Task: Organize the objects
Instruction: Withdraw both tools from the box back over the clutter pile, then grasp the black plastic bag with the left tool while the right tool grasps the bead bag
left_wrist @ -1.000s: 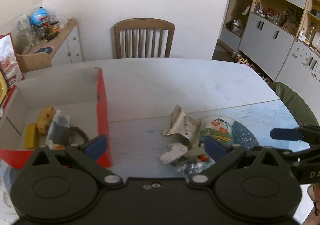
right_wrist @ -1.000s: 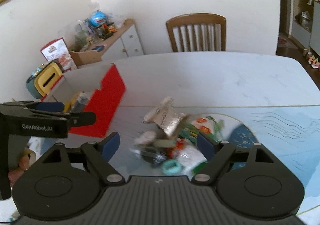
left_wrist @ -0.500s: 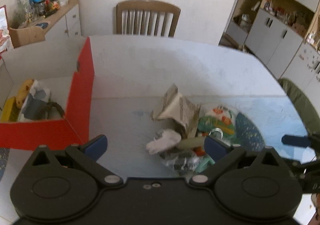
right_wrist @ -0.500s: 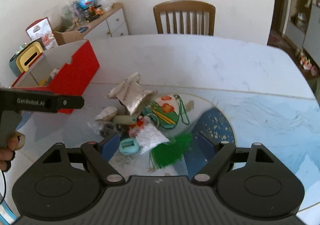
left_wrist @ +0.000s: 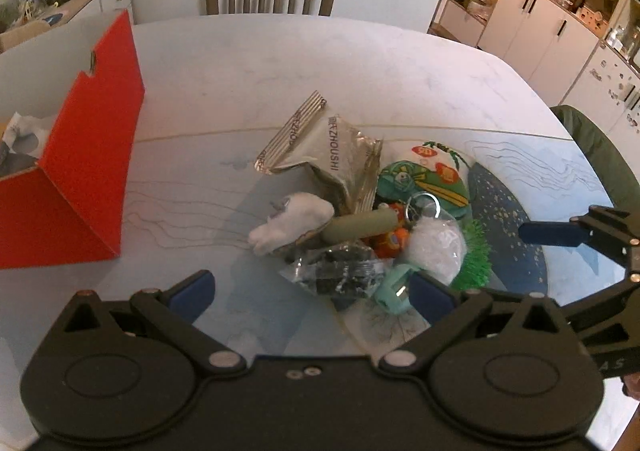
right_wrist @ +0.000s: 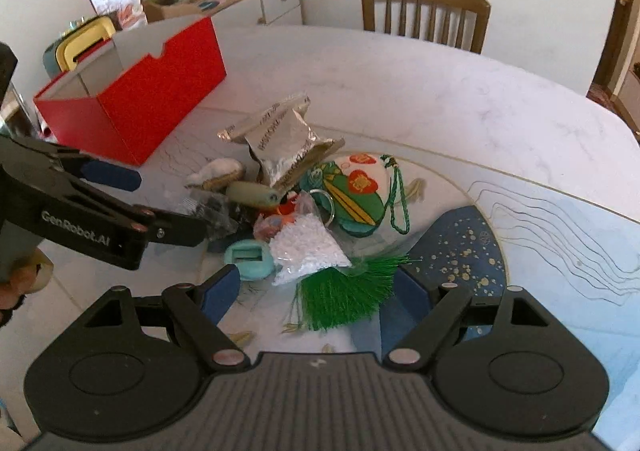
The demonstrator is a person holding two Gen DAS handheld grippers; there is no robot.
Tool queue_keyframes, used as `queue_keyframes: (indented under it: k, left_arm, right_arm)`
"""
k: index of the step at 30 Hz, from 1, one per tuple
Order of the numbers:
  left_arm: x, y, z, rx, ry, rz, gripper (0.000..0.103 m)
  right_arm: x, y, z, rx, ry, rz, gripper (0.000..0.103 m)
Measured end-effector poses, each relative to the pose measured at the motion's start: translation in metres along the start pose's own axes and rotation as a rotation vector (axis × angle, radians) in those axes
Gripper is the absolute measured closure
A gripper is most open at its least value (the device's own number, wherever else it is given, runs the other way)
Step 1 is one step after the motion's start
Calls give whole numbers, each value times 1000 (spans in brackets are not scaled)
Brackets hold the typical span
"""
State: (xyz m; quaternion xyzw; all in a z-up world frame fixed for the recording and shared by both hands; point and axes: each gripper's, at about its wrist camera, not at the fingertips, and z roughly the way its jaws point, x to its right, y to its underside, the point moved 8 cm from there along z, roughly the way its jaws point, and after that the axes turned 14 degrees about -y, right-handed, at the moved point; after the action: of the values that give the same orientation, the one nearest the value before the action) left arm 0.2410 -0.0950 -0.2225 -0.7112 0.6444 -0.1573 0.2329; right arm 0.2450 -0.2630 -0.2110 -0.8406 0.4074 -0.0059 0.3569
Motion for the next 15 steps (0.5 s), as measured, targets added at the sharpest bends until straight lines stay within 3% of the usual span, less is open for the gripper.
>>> queue_keyframes:
  k: [5, 8, 10, 15]
  left_arm:
    - [3, -2, 7, 7, -11, 9, 4]
    - [6, -3, 12, -4, 4, 4, 10]
    - [9, -2, 17, -20, 10, 7, 22]
    - [11, -2, 22, -34, 14, 1, 27]
  right_arm:
    - [5, -4, 14, -16, -27, -24, 24]
    - [6, -6, 22, -26, -41, -43, 30]
    - [6, -7, 27, -35, -60, -40, 36]
    - [2, -9, 38, -44, -83, -49, 43]
